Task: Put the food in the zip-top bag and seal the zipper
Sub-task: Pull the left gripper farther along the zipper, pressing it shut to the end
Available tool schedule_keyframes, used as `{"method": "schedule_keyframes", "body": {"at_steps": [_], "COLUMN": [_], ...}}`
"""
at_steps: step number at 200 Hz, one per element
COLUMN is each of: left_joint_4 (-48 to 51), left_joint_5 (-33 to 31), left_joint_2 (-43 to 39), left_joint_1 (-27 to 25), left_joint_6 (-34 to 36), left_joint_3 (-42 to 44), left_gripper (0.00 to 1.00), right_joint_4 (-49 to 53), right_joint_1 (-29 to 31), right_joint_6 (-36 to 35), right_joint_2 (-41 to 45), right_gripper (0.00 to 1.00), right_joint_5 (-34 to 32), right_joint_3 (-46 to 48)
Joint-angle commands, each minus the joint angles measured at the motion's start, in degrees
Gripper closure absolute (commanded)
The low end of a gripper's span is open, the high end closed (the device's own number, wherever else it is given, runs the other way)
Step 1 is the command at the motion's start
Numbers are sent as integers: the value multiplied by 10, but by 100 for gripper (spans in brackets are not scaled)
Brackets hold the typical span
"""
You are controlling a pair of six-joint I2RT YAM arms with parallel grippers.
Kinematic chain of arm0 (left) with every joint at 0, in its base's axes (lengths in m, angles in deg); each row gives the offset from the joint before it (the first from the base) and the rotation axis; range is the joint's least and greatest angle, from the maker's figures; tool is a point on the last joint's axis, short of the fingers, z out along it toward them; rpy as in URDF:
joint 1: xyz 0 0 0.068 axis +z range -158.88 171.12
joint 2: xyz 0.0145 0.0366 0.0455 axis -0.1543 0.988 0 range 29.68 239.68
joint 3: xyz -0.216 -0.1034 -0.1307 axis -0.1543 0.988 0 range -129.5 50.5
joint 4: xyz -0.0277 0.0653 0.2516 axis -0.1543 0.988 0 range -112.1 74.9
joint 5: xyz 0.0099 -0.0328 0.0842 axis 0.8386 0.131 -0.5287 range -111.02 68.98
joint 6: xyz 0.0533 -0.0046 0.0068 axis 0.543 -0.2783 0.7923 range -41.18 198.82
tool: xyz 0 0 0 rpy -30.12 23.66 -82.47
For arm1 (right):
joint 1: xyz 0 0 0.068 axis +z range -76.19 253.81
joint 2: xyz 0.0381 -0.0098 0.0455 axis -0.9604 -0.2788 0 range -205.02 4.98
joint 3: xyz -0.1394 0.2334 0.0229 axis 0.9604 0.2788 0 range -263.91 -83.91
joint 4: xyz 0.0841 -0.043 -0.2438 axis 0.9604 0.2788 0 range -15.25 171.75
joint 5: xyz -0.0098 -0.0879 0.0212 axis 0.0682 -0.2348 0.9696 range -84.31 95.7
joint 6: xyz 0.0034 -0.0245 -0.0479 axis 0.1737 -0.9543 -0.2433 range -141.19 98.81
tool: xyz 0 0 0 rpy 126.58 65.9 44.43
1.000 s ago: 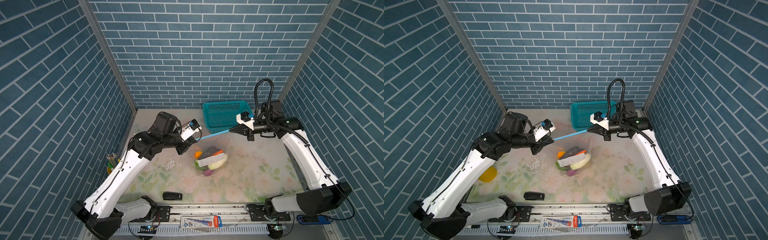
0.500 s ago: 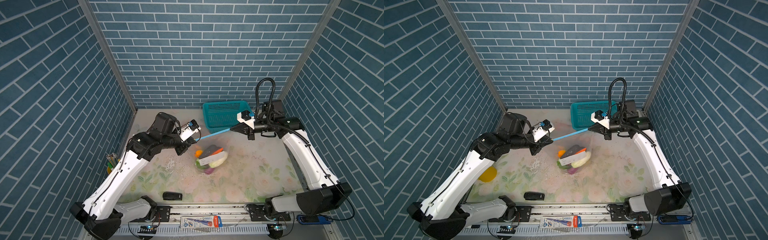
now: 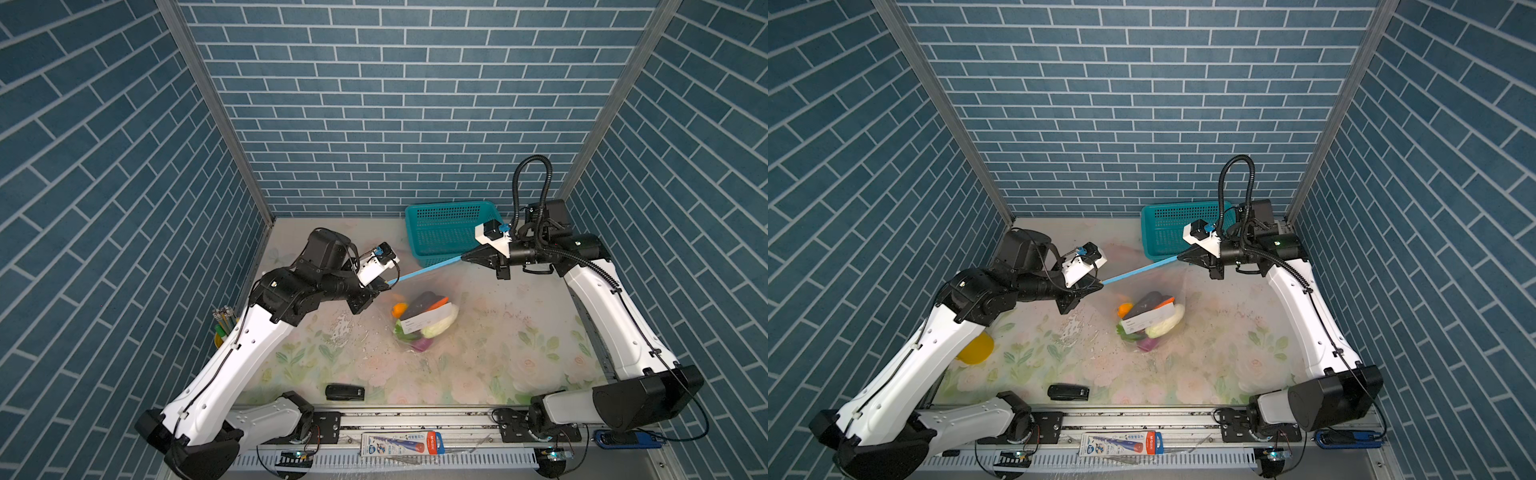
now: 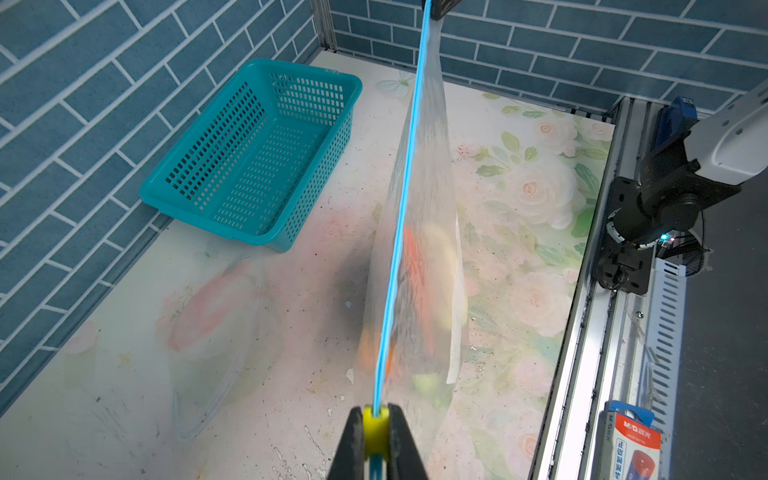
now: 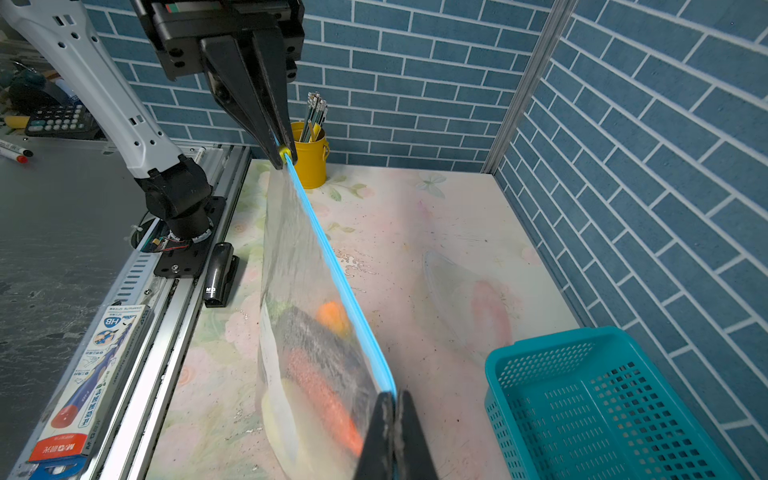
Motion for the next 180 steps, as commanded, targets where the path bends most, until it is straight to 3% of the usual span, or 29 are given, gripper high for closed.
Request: {"method": "schedule_keyframes", "body": {"at_steps": [1,180], "left_joint_4": [56,76], "left_joint_5": [-32,-50], "left_joint_2": [-19,-44], "left_joint_1": [11,11], "left_joint_6": [-3,-9], "left_joint_3": [10,22], "left_gripper": [96,96], "right_joint_4": [-20,-21], "right_joint_1": [-22,-27], "right_joint_6": [5,7], "right_joint_2": [16,15], "right_gripper": [100,100], "right_joint_5": [-19,-16], "right_joint_3": [8,11]}}
